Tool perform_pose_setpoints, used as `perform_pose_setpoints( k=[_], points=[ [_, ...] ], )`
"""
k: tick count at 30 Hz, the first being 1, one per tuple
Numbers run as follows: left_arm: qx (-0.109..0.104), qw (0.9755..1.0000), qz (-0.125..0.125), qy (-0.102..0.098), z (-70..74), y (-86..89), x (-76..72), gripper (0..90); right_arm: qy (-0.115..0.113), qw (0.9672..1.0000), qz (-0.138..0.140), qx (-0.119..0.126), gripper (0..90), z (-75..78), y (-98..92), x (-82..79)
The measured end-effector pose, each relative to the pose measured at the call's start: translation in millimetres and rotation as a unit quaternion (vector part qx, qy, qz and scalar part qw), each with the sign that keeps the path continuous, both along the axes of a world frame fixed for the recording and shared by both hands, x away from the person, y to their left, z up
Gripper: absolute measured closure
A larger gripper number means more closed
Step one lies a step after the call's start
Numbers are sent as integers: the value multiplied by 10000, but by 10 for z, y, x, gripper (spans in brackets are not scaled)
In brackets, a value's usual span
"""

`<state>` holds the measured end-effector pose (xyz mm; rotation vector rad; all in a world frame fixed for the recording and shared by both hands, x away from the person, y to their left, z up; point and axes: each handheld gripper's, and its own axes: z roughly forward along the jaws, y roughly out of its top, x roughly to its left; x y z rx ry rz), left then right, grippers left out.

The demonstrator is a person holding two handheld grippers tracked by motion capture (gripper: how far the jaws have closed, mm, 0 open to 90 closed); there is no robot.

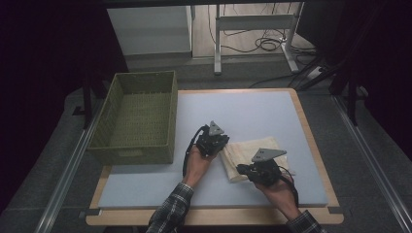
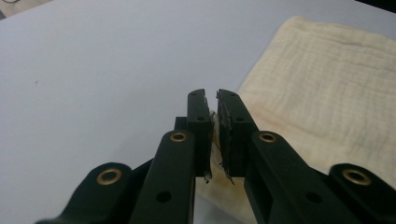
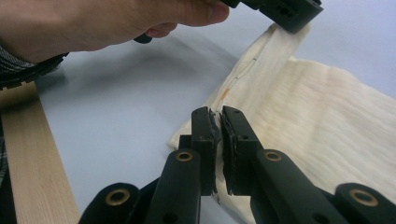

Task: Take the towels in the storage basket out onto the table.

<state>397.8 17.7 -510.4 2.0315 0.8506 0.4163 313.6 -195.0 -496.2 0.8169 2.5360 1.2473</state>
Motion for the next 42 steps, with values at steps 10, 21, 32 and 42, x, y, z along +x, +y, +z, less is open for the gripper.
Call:
perform_pose_setpoints(
  k=[10, 21, 32, 42],
  points=[
    [53, 9997, -231, -88, 48, -300, 80, 836, 11, 9994, -325, 71, 840, 12, -309, 2],
    [28, 9989, -455, -102, 106, -596, 221, 834, -25, 9977, -666, 100, 840, 49, -633, -4],
    [11, 9985, -549, -40, 100, -791, 290, 840, 4, 9952, -977, 56, 841, 40, -914, 5],
    [482, 9952, -744, 422, -134, -865, 292, 722, 99, 9952, -970, -59, 837, -55, -913, -4]
  ],
)
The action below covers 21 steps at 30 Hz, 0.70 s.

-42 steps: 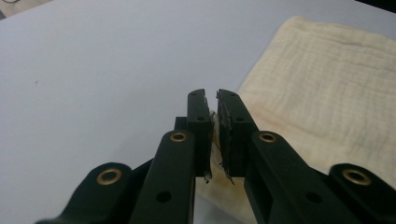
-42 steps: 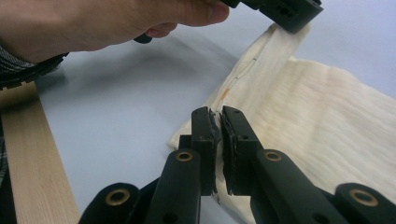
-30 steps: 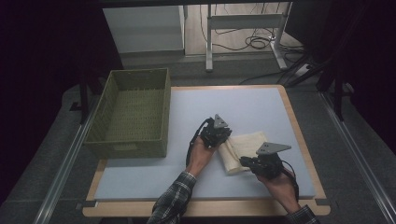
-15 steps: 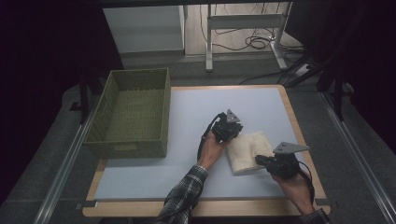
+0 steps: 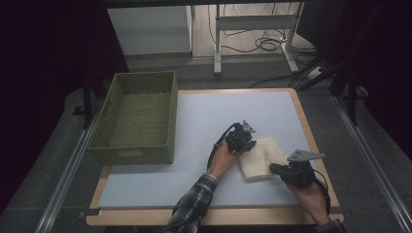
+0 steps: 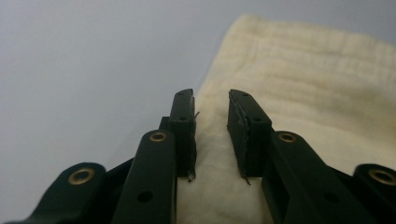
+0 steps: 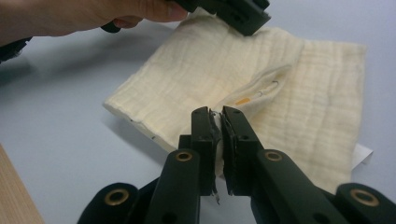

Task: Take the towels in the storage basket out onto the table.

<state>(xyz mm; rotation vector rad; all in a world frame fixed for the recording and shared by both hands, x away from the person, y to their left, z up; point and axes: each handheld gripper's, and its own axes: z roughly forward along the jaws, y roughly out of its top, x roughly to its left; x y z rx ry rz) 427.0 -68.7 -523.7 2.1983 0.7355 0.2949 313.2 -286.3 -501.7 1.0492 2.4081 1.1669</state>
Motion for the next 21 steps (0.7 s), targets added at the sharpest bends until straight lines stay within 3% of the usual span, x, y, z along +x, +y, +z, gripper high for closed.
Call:
perform_pose_setpoints(
  k=[2, 5, 6, 8, 11, 17, 21],
  points=[
    [45, 10000, -41, 40, -23, 8, 0, 750, 38, 10000, -4, -12, 837, -22, -3, 2],
    [50, 10000, -19, 45, -9, 6, -3, 865, 55, 10000, -24, -27, 837, -38, -9, 6],
    [143, 9999, -78, 28, 11, 18, 2, 886, 48, 10000, -26, -26, 837, -37, -11, 8],
    [157, 9998, -75, -16, 40, 20, 0, 897, 25, 10000, -36, -19, 837, -22, -19, 9],
    [-72, 9999, 22, -135, 100, 39, -10, 900, -16, 10000, -47, -14, 837, 15, -23, 13],
    [-249, 9987, 85, -438, 246, 62, -21, 900, -161, 9998, -95, -18, 837, 116, -44, 22],
    [-284, 9984, 62, -487, 291, -7, 9, 900, -255, 9995, -184, -45, 837, 189, -97, 37]
  ],
)
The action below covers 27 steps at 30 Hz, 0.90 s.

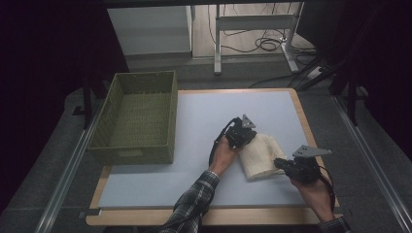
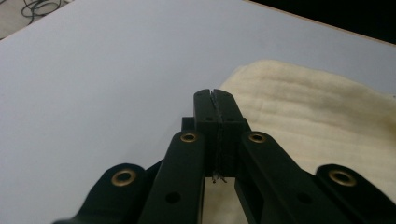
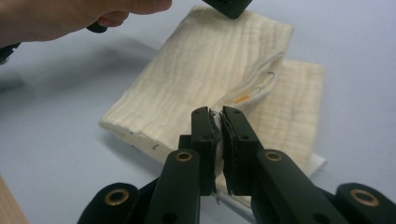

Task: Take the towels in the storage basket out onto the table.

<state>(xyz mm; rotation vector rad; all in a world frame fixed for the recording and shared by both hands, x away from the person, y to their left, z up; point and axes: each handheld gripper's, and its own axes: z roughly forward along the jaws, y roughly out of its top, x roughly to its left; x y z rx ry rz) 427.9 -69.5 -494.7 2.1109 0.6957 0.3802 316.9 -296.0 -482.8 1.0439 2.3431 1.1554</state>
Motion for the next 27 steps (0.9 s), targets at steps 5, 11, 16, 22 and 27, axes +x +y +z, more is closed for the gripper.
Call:
perform_pose_setpoints(
  k=[5, 11, 16, 22, 27],
  points=[
    [-64, 10000, 3, -70, -39, -118, 28, 900, -3, 9998, -195, -44, 837, -8, -136, 38],
    [9, 10000, 89, -28, -160, -208, 47, 815, 151, 9992, -338, -130, 828, -120, -224, 68],
    [-75, 9996, 260, -59, -116, -95, 24, 549, 249, 9983, -490, -205, 722, -139, -307, 60],
    [-23, 9990, 431, -73, -62, 134, -63, 363, 73, 9974, -642, -323, 628, -13, -398, 34],
    [69, 9988, 476, 1, -68, 297, -157, 272, 128, 9970, -728, -233, 584, 44, -405, 122]
  ],
)
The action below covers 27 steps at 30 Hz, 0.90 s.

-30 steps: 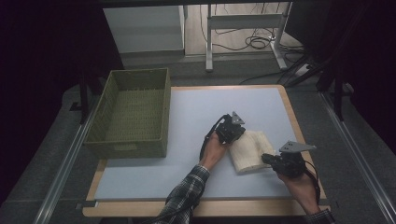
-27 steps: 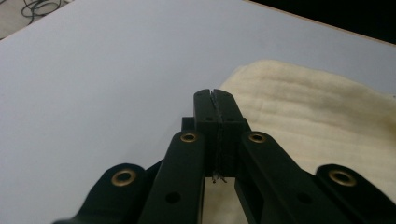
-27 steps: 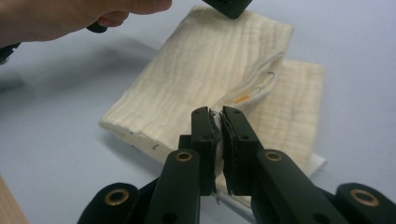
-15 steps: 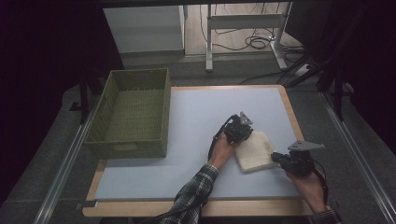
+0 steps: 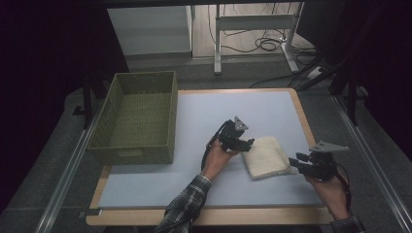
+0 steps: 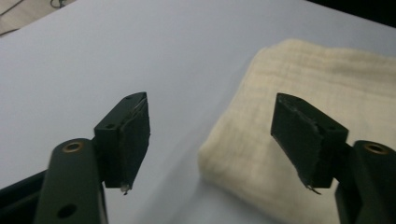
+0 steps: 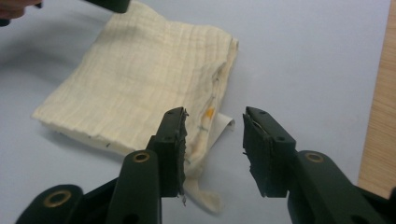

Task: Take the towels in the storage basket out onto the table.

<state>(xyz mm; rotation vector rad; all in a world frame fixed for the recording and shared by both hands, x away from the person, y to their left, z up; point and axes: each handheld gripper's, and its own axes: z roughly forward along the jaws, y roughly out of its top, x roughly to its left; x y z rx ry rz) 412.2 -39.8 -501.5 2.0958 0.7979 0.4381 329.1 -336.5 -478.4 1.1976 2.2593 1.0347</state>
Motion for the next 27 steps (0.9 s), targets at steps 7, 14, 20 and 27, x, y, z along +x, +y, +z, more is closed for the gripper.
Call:
perform_pose_setpoints(
  k=[7, 14, 20, 27],
  points=[
    [71, 9999, 78, 82, -54, 154, -80, 251, 57, 10000, 63, 13, 575, -5, 140, 147],
    [-146, 9991, 105, 380, -149, 227, 43, 440, 232, 9996, 87, -131, 627, -102, 198, 137],
    [-164, 9980, 92, 605, -255, 205, 130, 464, 473, 9988, 1, -153, 518, -236, 134, 100],
    [-101, 9979, 79, 635, -264, 169, 160, 453, 734, 9973, -4, -5, 488, -354, 149, 117]
  ],
)
